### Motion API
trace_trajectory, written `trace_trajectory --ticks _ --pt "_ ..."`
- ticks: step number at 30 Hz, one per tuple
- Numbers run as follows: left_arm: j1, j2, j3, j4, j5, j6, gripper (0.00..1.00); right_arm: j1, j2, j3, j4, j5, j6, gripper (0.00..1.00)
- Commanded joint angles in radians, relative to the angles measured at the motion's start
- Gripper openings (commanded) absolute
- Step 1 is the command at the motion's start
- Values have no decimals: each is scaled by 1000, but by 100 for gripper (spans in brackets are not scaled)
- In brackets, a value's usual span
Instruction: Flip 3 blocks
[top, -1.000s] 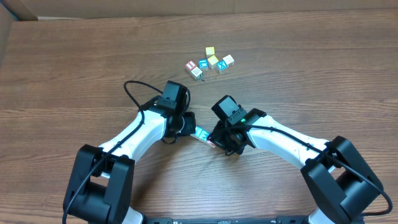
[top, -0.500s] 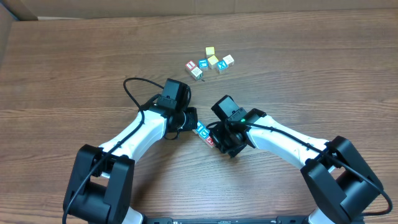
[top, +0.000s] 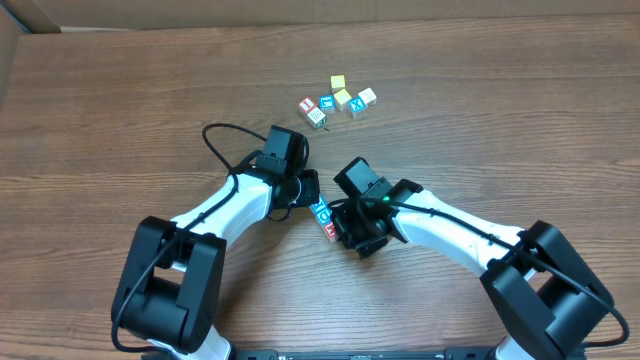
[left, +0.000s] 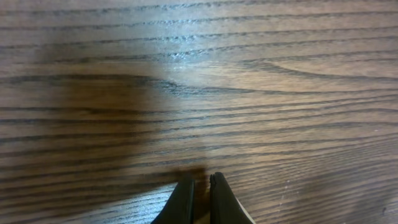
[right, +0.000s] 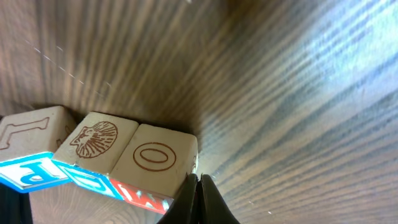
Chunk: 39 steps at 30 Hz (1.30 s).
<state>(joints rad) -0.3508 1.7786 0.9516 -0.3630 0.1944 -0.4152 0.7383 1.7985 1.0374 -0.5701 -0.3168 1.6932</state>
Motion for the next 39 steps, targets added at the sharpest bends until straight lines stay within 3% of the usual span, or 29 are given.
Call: trace_trajectory --ticks 1,9,17,23,39 --pt "-10 27 -6 -13 44 -5 4 23 -2 9 31 8 43 4" --pt "-10 27 -6 -2 43 -5 4 63 -2 9 37 50 92 12" --pt "-9 27 -6 9 32 -4 4 63 -2 9 30 54 91 13" --pt "-8 27 -5 15 -2 -4 4 63 -2 9 -5 53 89 4" --pt "-6 27 16 27 -78 -3 8 62 -80 12 -11 109 23 4"
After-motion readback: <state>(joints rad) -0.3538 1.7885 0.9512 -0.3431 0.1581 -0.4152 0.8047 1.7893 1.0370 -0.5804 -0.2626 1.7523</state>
